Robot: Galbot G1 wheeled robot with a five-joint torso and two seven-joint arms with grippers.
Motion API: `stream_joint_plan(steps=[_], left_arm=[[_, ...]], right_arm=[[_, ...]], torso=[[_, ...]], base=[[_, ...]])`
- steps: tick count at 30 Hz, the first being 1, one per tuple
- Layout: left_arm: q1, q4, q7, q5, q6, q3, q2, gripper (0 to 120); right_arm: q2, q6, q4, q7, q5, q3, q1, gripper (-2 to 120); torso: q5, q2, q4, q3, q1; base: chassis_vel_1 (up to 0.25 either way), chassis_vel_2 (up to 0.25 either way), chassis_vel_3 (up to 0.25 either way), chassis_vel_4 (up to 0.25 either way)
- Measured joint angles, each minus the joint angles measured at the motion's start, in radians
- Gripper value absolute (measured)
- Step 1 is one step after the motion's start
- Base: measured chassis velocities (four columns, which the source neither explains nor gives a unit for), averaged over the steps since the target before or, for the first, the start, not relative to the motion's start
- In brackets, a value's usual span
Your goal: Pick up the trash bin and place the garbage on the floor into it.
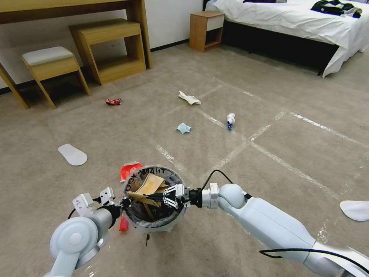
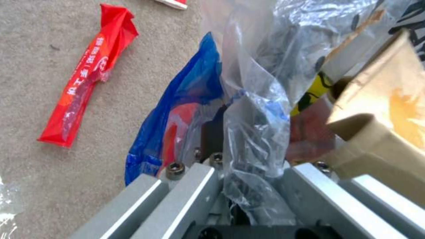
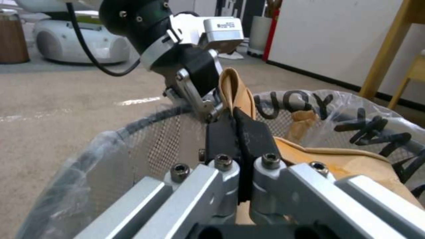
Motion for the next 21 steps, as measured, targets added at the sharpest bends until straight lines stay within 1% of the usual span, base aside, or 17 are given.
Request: stream_joint_plan(steps=[2,4,6,7,8,9,10,12,13,16,17,19,20,21], left_arm=[[-0.001,0.001,0.0,0.0,0.0,0.0,-0.001,0],[-0.003,0.004,0.0,0.001,0.0,0.002,-0.003,0],[-0.003,0.004,0.0,0.001,0.0,0.002,-0.003,0],[-0.003,0.006,0.0,0.001,0.0,0.004,-0.005,0],[-0.003,0.007,0.001,0.001,0.0,0.005,-0.006,0],[-0.004,0.008,0.001,0.0,0.0,0.006,-0.008,0],[-0.004,0.008,0.001,0.0,0.0,0.006,-0.008,0],[-0.005,0.013,0.002,0.001,0.0,0.009,-0.013,0],[-0.005,0.013,0.002,0.001,0.0,0.009,-0.013,0],[-0.008,0.019,0.002,0.007,0.0,0.014,-0.021,0],[-0.008,0.019,0.002,0.007,0.0,0.014,-0.021,0],[-0.01,0.022,0.002,0.008,0.0,0.016,-0.025,0],[-0.01,0.022,0.002,0.008,0.0,0.016,-0.025,0],[-0.011,0.023,0.002,0.009,0.0,0.016,-0.026,0]], right_arm=[[-0.001,0.003,0.0,-0.003,0.002,0.0,0.002,1],[-0.005,0.008,0.005,-0.007,0.013,0.002,0.009,12],[-0.005,0.008,0.005,-0.007,0.013,0.002,0.009,12],[-0.008,0.009,0.017,-0.013,0.015,0.009,0.018,22],[-0.009,0.009,0.023,-0.013,0.016,0.013,0.021,26],[-0.011,0.009,0.03,-0.013,0.019,0.018,0.025,30],[-0.011,0.009,0.03,-0.013,0.019,0.018,0.025,30],[-0.018,0.009,0.048,-0.013,0.026,0.031,0.037,40],[-0.018,0.009,0.048,-0.013,0.026,0.031,0.037,40],[-0.036,0.003,0.068,-0.014,0.038,0.038,0.05,57],[-0.036,0.003,0.068,-0.014,0.038,0.038,0.05,57],[-0.044,0.002,0.077,-0.014,0.041,0.039,0.051,65],[-0.044,0.002,0.077,-0.014,0.041,0.039,0.051,65],[-0.047,0.002,0.082,-0.014,0.043,0.039,0.051,72]], torso=[[0.0,0.0,0.0,0.0,0.0],[0.0,0.0,-0.0001,0.0,0.0],[0.0,0.0,-0.0001,0.0,0.0],[-0.0001,0.0,0.0,0.0,0.0],[0.0,0.0,0.0,0.0,0.0],[0.0001,0.0,0.0,0.0,0.0],[0.0001,0.0,0.0,0.0,0.0],[-0.0001,0.0,0.0,0.0,0.0],[-0.0001,0.0,0.0,0.0,0.0],[0.0,0.0,0.0002,0.0,0.0],[0.0,0.0,0.0002,0.0,0.0],[0.0,0.0,0.0,0.0,0.0],[0.0,0.0,0.0,0.0,0.0],[0.0,0.0,0.0,0.0,0.0]], base=[[0.0,0.0,0.0,0.0],[0.0,0.0,0.0,0.0],[0.0,0.0,0.0,0.0],[0.0,0.0,0.0,0.0],[0.0,0.0,0.0,0.0],[0.0,0.0,0.0,0.0],[0.0,0.0,0.0,0.0],[0.0,0.0,0.0,0.0],[0.0,0.0,0.0,0.0],[0.0,0.0,0.0,0.0],[0.0,0.0,0.0,0.0],[0.0,0.0,0.0,0.0],[0.0,0.0,0.0,0.0],[0.0,0.0,0.0,0.0]])
